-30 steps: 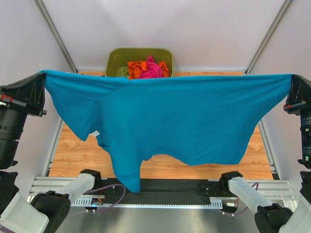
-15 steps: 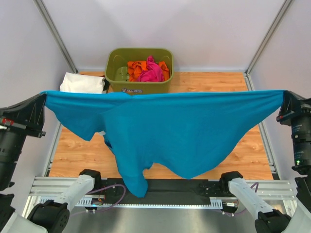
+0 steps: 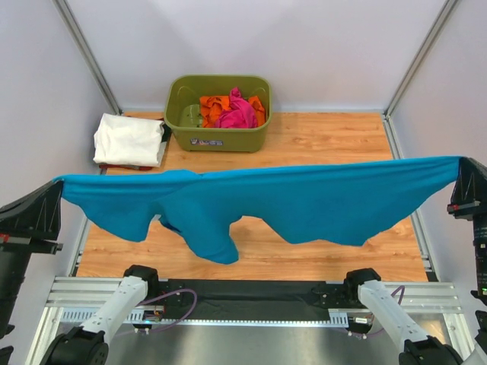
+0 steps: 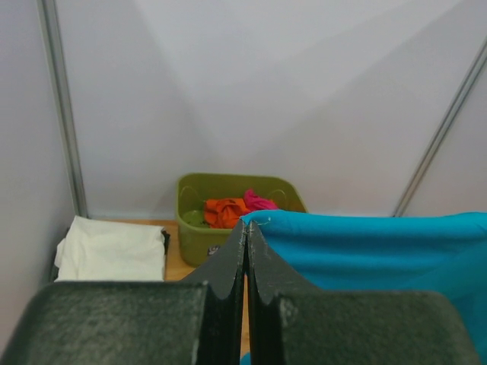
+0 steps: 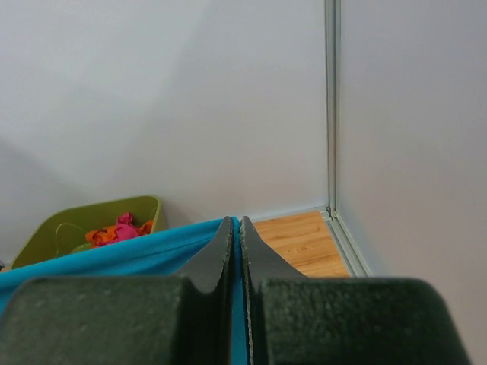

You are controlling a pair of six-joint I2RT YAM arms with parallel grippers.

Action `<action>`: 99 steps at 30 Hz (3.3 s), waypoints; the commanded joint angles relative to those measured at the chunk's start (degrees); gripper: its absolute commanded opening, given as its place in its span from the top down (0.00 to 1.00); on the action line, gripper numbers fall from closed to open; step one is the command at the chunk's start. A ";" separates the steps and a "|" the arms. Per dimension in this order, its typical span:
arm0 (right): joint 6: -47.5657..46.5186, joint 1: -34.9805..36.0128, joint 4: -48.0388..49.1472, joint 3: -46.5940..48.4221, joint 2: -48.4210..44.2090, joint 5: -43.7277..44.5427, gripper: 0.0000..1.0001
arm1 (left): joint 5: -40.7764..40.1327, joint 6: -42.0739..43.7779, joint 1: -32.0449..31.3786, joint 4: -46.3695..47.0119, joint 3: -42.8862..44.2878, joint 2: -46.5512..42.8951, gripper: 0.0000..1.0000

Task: Fold and stack the t-shirts
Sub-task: Flatten the tshirt out, then fold the tshirt

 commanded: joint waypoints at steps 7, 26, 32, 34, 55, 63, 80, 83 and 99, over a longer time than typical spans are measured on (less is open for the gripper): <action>-3.20 -0.35 -0.79 1.76 -4.42 3.78 1.00 | -5.33 0.54 0.44 -1.15 3.73 -2.39 1.00; -2.68 -0.35 6.32 -35.46 -7.51 11.94 1.00 | -1.56 -1.39 0.44 16.66 -32.89 1.73 1.00; -0.39 -0.44 21.51 -51.65 -4.09 10.37 1.00 | 3.37 -1.58 0.44 31.43 -48.81 5.34 1.00; 2.41 -0.35 27.32 -56.14 -1.98 10.98 1.00 | 4.07 -1.57 0.44 34.34 -52.59 8.14 1.00; 11.30 -5.71 61.26 -57.05 44.15 10.29 1.00 | 9.70 7.30 -2.20 58.97 -50.15 41.36 1.00; 8.49 -7.03 63.63 -50.19 52.96 6.42 1.00 | 9.43 8.01 -2.29 61.25 -44.62 48.14 1.00; 8.14 -12.66 62.67 -47.45 55.43 -5.19 1.00 | 15.84 10.56 -2.29 63.89 -45.82 47.01 1.00; 7.53 -12.75 62.58 -49.56 53.24 -6.94 1.00 | 17.60 10.38 -2.46 64.94 -49.68 44.37 1.00; 5.68 -12.66 56.43 -54.75 47.08 -6.69 1.00 | 20.95 11.52 -2.55 63.81 -63.14 31.89 1.00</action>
